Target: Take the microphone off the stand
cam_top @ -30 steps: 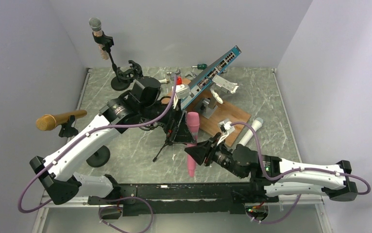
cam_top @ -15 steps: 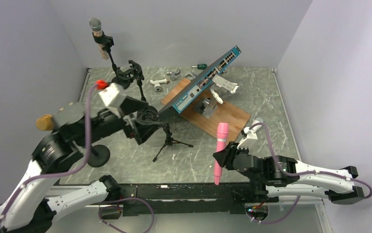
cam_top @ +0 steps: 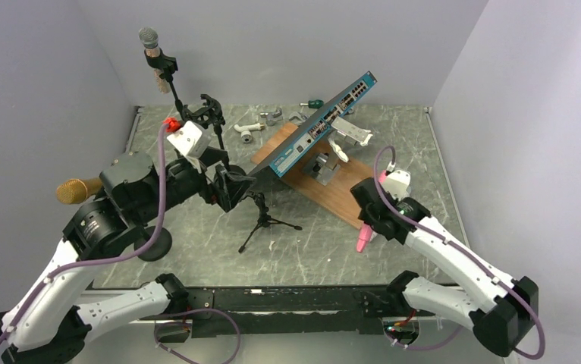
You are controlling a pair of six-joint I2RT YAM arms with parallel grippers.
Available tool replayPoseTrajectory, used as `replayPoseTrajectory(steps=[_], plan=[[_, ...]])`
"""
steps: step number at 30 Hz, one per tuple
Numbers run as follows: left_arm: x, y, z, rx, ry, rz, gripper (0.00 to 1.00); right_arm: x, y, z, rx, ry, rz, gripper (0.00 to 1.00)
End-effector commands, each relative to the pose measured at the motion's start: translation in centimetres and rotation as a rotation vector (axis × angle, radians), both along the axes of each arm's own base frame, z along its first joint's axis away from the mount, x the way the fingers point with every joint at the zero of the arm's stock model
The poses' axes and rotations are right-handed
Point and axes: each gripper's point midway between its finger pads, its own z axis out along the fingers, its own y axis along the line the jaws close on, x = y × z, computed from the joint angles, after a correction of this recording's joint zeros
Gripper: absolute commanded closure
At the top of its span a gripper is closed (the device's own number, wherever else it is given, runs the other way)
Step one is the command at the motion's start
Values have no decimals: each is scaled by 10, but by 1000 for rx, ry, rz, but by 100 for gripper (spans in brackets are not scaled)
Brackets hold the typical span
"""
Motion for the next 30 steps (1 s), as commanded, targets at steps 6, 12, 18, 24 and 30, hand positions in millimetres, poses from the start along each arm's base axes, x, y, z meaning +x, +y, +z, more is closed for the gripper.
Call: replayPoseTrajectory(steps=[6,12,18,24,30], plan=[[-4,13,7,10,-77,19,1,21,-80,-3,-71,61,-261,90],[-7,9,0,24,-78,-15,1,25,-94,-36,41,94,-309,83],[-8,9,-4,27,-86,-22,1,27,-100,-62,98,125,-331,84],[-8,22,8,26,-127,25,1,28,-109,-78,101,129,-382,76],[-9,41,16,-12,-177,94,0,26,-118,-90,90,160,-444,73]])
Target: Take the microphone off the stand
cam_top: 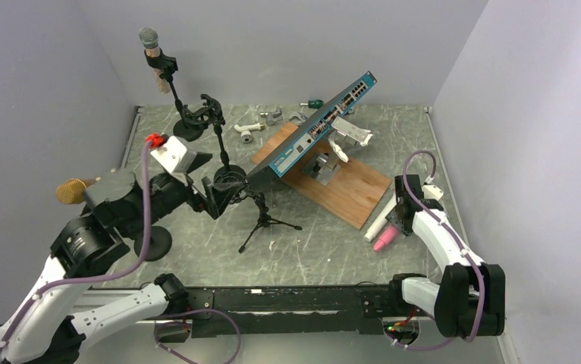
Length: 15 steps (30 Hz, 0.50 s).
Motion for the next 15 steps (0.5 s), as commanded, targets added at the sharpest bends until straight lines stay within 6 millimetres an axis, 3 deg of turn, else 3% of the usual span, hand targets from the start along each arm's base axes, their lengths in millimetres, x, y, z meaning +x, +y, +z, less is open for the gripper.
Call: replayPoseTrajectory(steps=[1,7,13,15], plan=[[-3,20,25,-65,-98,59,0,14,-6,1,-14,-44,-36,72],[1,40,32,-104,-114,159,1,15,0,-8,14,-43,-13,66],[12,59,25,-139,-115,285,1,16,4,-11,29,-41,10,44],[17,64,21,-146,-99,330,1,17,5,-11,32,-46,17,42]])
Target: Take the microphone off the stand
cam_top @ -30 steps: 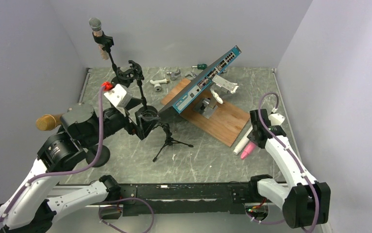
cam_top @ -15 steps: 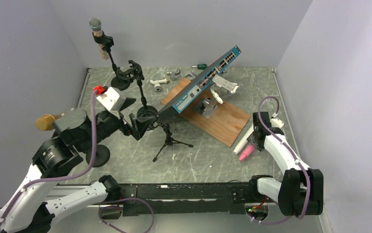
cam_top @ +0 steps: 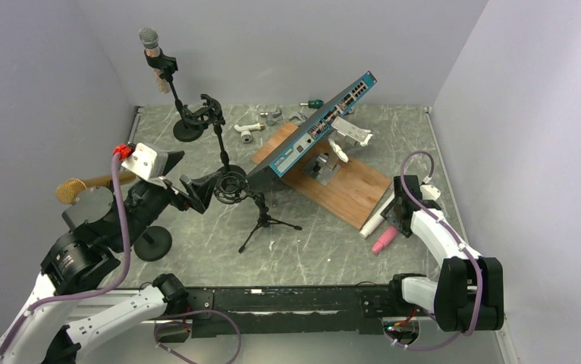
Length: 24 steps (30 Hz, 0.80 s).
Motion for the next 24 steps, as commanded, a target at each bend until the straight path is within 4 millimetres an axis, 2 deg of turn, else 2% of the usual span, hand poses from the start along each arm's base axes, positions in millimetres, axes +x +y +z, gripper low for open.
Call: replayPoseTrajectory(steps=[1,9,15,19,24], plan=[[13,18,5,-66,5,135,1,10,3,2,17,-44,18,38],[23,3,-9,-66,94,133,1,11,7,2,33,-74,44,36],[29,-22,-10,-80,179,78,1,12,7,11,30,-140,43,35],[32,-34,-6,-96,205,52,1,13,9,19,36,-201,54,26],[45,-37,4,-81,203,86,1,12,8,28,31,-274,49,17]])
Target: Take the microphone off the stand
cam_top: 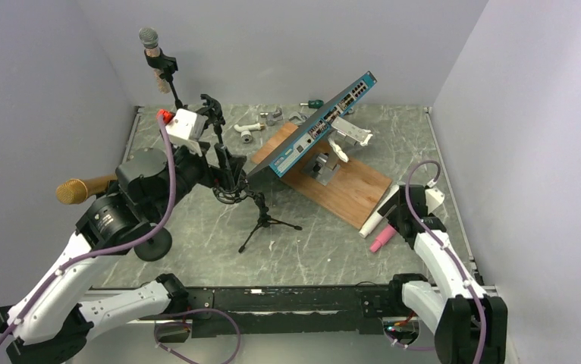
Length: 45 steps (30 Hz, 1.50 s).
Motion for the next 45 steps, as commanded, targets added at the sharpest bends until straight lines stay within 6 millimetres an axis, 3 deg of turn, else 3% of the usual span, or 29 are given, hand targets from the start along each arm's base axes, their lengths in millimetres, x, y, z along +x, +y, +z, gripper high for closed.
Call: replayPoseTrajectory(steps=[1,8,11,14,18,24,29,34,45], plan=[[5,1,31,-40,-26,15,1,8,1,14,4,-108,11,16],[61,26,33,-60,91,86,1,9,6,30,15,-238,49,18],[91,35,30,-60,126,123,10,9,7,37,16,-296,56,20],[122,41,19,-13,163,173,20,8,9,39,19,-322,65,20],[159,51,-16,86,227,271,41,9,11,37,27,-304,77,21],[184,54,-66,149,305,324,74,10,14,31,39,-272,90,22],[189,64,-84,206,300,370,72,11,16,29,46,-270,100,22],[194,55,-94,206,311,328,71,12,17,29,46,-268,109,22],[204,49,-87,210,330,312,64,13,19,29,53,-270,121,22]])
